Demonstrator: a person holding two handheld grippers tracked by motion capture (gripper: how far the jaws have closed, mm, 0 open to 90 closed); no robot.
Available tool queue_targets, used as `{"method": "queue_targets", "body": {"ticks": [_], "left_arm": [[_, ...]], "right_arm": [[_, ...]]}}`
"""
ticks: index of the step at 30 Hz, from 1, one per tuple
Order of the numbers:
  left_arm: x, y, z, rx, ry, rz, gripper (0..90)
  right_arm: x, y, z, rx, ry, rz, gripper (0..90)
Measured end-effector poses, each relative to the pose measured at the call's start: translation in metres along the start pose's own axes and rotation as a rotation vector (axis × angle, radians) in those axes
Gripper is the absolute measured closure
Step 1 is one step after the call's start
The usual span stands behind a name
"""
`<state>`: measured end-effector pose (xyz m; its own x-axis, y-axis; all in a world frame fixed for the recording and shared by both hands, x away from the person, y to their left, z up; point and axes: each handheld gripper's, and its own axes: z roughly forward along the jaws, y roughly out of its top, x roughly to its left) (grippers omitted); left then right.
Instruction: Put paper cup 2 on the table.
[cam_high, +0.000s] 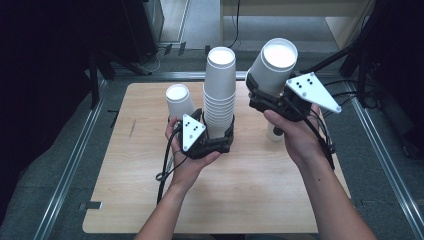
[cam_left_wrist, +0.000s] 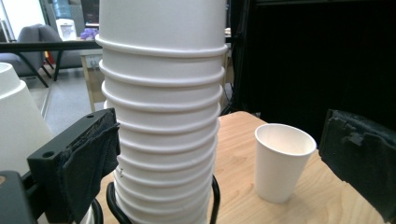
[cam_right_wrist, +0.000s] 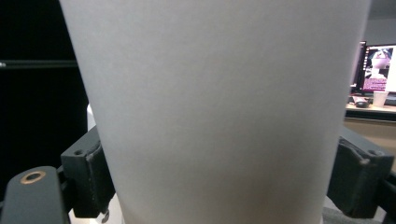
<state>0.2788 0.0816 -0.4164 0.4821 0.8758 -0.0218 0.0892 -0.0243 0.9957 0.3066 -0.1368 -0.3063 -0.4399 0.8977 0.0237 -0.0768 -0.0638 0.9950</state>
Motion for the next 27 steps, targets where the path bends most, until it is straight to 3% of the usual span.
{"method": "queue_targets", "body": {"ticks": [7,13,27], "left_arm": [[-0.001,-0.008,-0.017,0.013,-0.006,-0.008,0.0],[-0.001,-0.015,-0.033,0.04,-0.011,-0.004,0.0],[-0.003,-0.032,-0.06,0.057,-0.022,-0.027,0.0]], "right_arm": [[0.001,-0.023,-0.014,0.027,-0.003,-0.017,12.2],[0.005,-0.048,-0.029,0.054,-0.02,-0.078,12.1],[0.015,-0.084,-0.05,0.083,-0.024,-0.131,12.0]]}}
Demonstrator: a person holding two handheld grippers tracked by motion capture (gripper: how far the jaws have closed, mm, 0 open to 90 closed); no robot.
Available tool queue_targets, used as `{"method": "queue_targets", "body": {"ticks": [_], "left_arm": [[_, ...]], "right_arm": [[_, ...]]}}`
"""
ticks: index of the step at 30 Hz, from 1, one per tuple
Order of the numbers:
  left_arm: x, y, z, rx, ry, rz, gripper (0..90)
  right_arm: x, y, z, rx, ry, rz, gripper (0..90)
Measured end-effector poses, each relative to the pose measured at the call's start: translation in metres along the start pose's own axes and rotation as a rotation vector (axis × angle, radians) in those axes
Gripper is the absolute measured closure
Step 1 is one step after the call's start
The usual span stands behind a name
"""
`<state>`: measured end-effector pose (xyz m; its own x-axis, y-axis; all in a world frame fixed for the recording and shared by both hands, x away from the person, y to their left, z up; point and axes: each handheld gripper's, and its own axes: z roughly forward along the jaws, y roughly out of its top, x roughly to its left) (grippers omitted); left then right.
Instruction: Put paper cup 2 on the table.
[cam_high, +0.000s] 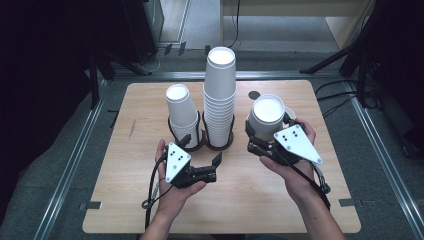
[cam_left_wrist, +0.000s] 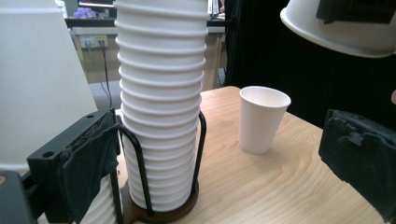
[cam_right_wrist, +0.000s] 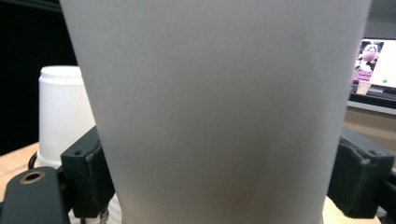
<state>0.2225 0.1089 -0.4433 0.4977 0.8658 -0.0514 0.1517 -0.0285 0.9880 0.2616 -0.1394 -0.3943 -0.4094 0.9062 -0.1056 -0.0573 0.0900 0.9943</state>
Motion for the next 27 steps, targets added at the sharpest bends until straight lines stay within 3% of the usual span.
{"method": "queue_targets", "body": {"ticks": [5,6,12,21,22,23,24,25,27], "left_arm": [[-0.001,-0.005,-0.001,0.027,-0.014,0.005,0.0],[-0.004,-0.006,-0.002,0.034,-0.021,0.019,0.0],[-0.007,-0.007,-0.007,0.029,-0.025,0.039,0.0],[-0.007,-0.014,-0.005,0.049,-0.068,0.029,0.0],[-0.01,-0.015,-0.004,0.058,-0.083,0.035,0.0],[-0.01,-0.015,-0.004,0.058,-0.083,0.035,0.0],[-0.011,-0.016,-0.004,0.059,-0.091,0.039,0.0],[-0.012,-0.016,-0.004,0.061,-0.103,0.039,0.0],[-0.014,-0.016,-0.005,0.063,-0.125,0.049,0.0]], "right_arm": [[0.01,-0.016,-0.006,0.019,0.008,-0.04,12.0],[0.015,-0.025,-0.008,0.032,0.012,-0.07,12.0],[0.02,-0.047,-0.011,0.063,0.037,-0.099,12.0],[0.024,-0.071,-0.011,0.109,0.006,-0.188,12.0],[0.026,-0.077,-0.01,0.11,-0.009,-0.253,11.9],[0.026,-0.077,-0.01,0.11,-0.009,-0.253,11.9],[0.026,-0.08,-0.01,0.111,-0.016,-0.295,11.9],[0.027,-0.087,-0.01,0.113,-0.036,-0.361,11.9],[0.026,-0.091,-0.009,0.119,-0.042,-0.384,11.9]]}}
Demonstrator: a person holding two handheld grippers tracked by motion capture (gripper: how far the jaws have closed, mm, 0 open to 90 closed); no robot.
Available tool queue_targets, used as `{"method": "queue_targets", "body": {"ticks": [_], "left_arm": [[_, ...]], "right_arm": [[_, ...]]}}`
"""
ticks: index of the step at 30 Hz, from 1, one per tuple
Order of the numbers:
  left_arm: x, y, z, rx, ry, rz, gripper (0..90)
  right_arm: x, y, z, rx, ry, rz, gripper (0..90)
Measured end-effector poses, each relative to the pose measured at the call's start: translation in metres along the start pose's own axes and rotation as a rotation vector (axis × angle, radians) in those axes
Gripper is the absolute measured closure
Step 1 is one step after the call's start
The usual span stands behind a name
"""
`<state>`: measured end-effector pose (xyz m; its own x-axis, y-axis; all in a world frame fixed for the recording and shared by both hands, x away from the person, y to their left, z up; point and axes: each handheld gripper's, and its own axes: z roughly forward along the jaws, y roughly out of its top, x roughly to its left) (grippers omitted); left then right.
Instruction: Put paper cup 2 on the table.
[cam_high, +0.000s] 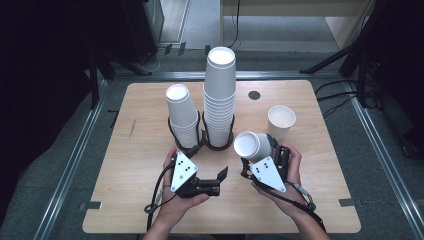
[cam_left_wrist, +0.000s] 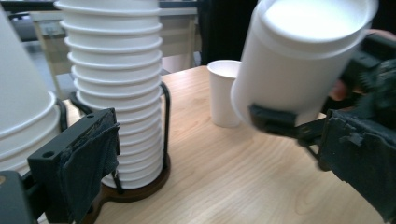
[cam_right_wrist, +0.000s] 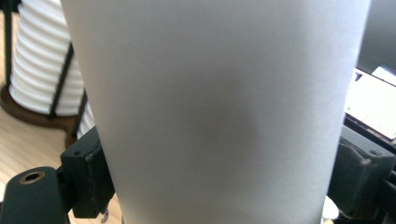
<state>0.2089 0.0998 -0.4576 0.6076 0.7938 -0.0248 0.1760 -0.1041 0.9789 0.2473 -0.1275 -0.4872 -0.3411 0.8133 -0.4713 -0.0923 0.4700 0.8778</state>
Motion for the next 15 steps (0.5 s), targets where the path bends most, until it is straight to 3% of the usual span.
{"method": "queue_targets", "body": {"ticks": [2,7,15], "left_arm": [[-0.002,0.001,0.0,0.006,-0.019,0.002,0.0],[-0.005,0.001,0.001,0.016,-0.043,0.01,0.0],[-0.01,-0.004,0.005,0.049,-0.071,0.034,0.0]], "right_arm": [[0.002,-0.008,0.002,0.012,-0.022,-0.046,11.9],[0.006,-0.013,0.003,0.008,-0.027,-0.102,11.9],[0.013,-0.013,-0.001,-0.052,-0.012,-0.196,11.8]]}}
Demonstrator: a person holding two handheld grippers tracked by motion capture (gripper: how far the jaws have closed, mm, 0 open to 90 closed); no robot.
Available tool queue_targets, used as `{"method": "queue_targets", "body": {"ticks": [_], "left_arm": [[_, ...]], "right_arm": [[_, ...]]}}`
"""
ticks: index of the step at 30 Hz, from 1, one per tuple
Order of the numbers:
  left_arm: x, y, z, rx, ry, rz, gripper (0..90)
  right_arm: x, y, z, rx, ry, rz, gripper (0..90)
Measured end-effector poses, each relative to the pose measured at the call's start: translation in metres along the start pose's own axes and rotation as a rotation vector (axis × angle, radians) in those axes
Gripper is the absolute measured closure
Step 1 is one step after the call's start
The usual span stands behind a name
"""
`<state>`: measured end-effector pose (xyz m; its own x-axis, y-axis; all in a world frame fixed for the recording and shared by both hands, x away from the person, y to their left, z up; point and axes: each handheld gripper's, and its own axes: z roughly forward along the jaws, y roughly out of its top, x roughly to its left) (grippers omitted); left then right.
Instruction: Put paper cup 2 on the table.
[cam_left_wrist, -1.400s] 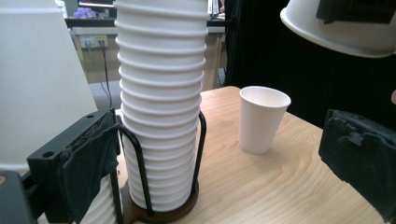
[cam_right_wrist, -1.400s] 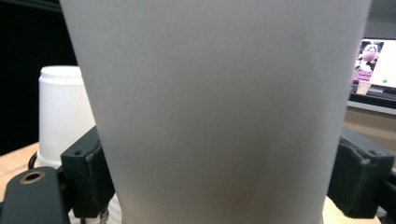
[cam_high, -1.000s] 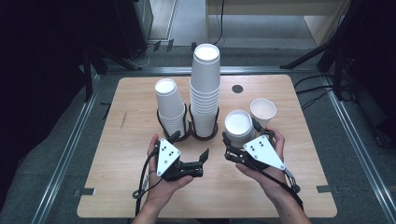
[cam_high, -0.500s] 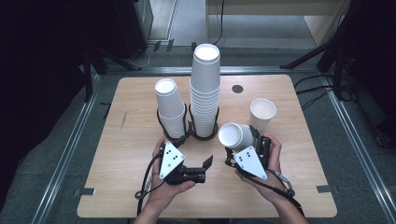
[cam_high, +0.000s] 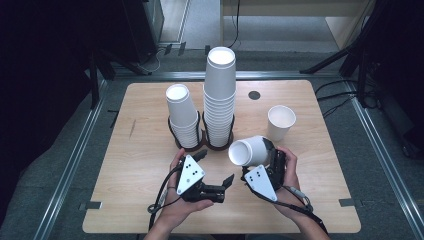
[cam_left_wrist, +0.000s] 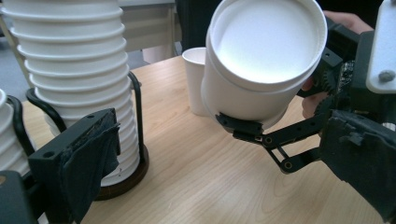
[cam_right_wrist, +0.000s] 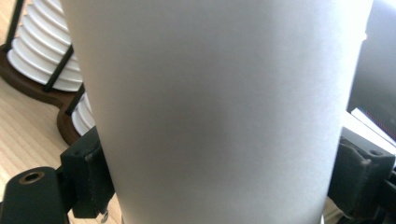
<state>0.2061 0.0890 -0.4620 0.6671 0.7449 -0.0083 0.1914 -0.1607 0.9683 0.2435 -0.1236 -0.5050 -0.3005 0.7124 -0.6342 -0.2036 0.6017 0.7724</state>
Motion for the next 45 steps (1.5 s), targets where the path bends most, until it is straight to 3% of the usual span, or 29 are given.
{"method": "queue_targets", "body": {"ticks": [11,24,31,45], "left_arm": [[-0.01,-0.004,0.005,0.03,-0.017,0.058,3.5],[-0.021,-0.008,0.01,0.063,0.013,0.136,6.5],[-0.022,-0.007,0.009,0.06,0.01,0.139,12.4],[-0.024,-0.008,0.009,0.059,-0.015,0.158,15.8]], "right_arm": [[0.01,0.001,-0.006,-0.07,0.063,-0.11,11.7],[0.016,0.003,-0.01,-0.105,0.136,-0.159,11.7],[0.019,0.004,-0.012,-0.113,0.162,-0.165,11.6],[0.026,0.002,-0.014,-0.121,0.227,-0.183,11.6]]}}
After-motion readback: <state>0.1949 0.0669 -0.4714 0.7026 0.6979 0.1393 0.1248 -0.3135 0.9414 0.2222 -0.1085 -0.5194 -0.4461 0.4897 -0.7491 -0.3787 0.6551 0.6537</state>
